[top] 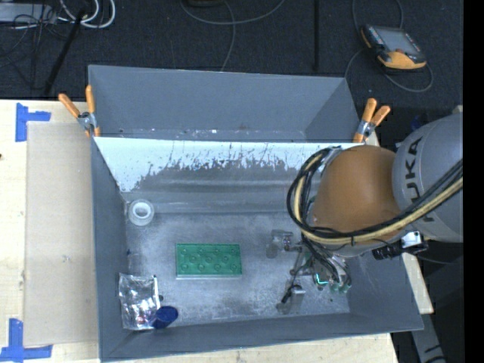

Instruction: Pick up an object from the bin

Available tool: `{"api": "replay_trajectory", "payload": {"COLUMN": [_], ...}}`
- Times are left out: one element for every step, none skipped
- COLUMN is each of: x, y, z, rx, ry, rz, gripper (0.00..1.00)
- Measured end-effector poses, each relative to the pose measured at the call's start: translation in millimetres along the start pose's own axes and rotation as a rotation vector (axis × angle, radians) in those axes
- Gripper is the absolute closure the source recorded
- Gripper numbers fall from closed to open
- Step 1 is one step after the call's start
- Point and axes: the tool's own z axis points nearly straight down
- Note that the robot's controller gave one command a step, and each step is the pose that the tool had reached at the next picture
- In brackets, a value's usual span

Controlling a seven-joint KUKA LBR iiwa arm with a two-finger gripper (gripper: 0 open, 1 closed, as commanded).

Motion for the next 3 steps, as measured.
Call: {"api": "replay_trajectory", "payload": {"x": [-34.6, -33.7, -51.1], "y": [-98, -94, -85], "z": [2, 2, -150], "rx": [0.001, 0.0, 0.003], "ry": [-0.013, -0.01, -0.02], "rz": [-0.038, -0.041, -0.143], "gripper": [0.0, 1.0, 1.0]}}
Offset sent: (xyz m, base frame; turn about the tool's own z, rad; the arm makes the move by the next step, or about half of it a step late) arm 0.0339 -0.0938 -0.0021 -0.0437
